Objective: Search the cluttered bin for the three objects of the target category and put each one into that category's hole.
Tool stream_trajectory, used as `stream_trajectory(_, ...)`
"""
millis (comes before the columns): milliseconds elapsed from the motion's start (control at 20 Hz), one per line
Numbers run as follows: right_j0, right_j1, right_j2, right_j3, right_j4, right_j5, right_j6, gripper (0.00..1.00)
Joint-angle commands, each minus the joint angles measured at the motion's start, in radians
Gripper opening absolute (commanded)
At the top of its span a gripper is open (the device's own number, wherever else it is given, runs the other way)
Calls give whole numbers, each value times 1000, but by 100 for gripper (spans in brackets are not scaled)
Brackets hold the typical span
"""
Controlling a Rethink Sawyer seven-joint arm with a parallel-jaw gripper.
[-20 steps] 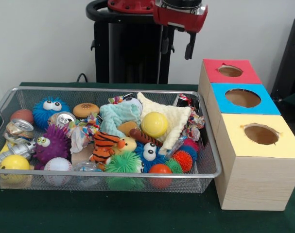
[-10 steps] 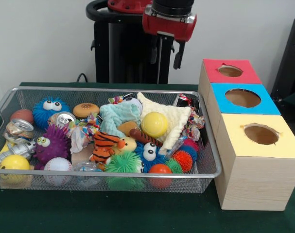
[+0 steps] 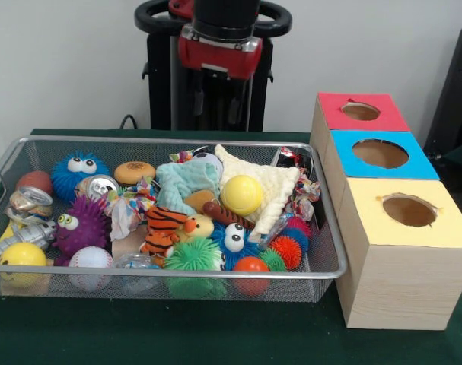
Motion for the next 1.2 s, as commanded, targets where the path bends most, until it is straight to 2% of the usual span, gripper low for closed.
stream_trajectory(50,-105,62,114,96,-100,-58,-105,100)
stream_trajectory(300,-172,104,153,95,-169,-125,-101,100)
stream_trajectory(450,-187,129,163,74,-204,-153,-74,100)
stream_trajectory(800,-226,194,217,37,-300,-289,-42,100)
stream_trajectory(1200,-263,200,271,37,-390,-373,-18,100)
